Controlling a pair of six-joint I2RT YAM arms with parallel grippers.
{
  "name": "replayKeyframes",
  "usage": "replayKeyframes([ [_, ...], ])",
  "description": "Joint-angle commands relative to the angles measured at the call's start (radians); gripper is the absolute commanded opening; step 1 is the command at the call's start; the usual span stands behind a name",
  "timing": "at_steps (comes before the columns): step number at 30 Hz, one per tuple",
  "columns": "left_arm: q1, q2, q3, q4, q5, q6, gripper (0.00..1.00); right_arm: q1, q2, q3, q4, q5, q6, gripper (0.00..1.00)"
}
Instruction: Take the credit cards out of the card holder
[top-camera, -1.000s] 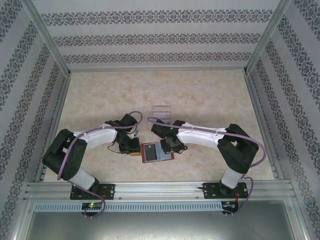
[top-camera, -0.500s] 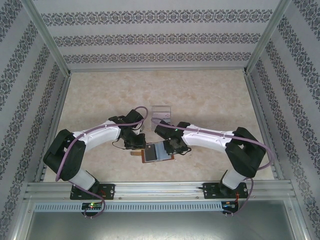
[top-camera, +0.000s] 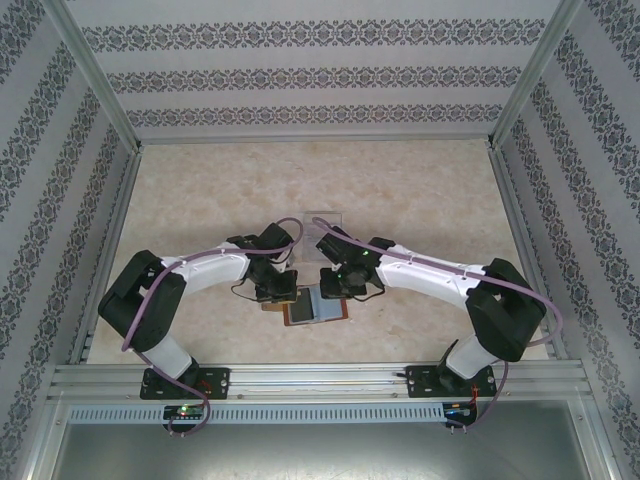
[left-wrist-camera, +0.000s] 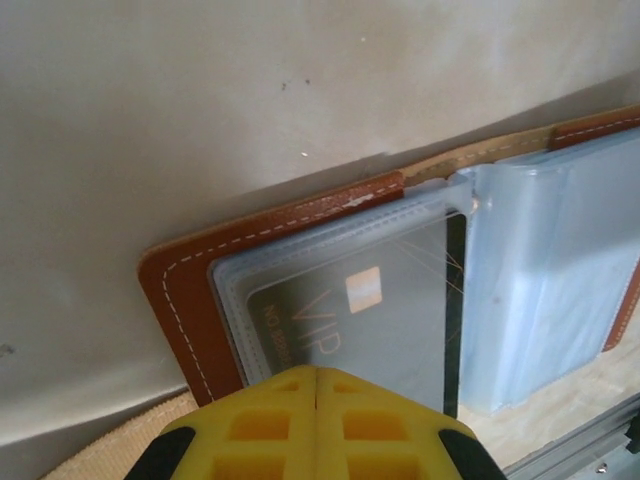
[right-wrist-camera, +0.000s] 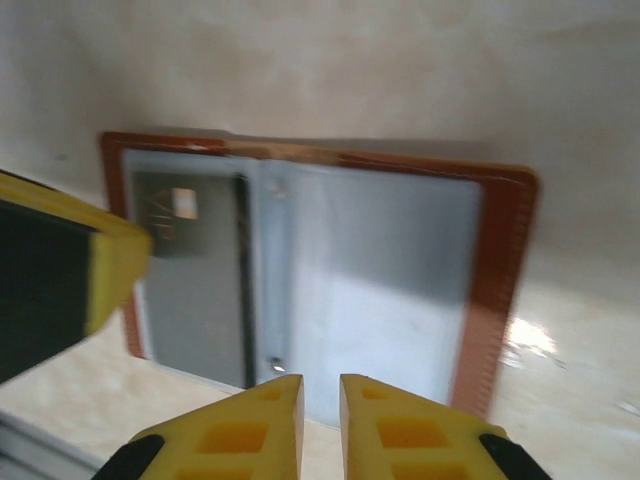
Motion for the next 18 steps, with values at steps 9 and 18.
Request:
replayKeyframes([
  [9, -0.01, 0.026, -0.028, 0.021, -0.048, 0.007, 0.03, -0.024, 0.091, -0.053, 0.224, -0.202, 0.063, 0.14],
  [18, -0.011, 0.004, -0.051, 0.008, -0.055, 0.004, 0.03, -0.028, 0.14, -0.049, 0.261, -0.23, 0.069, 0.15],
])
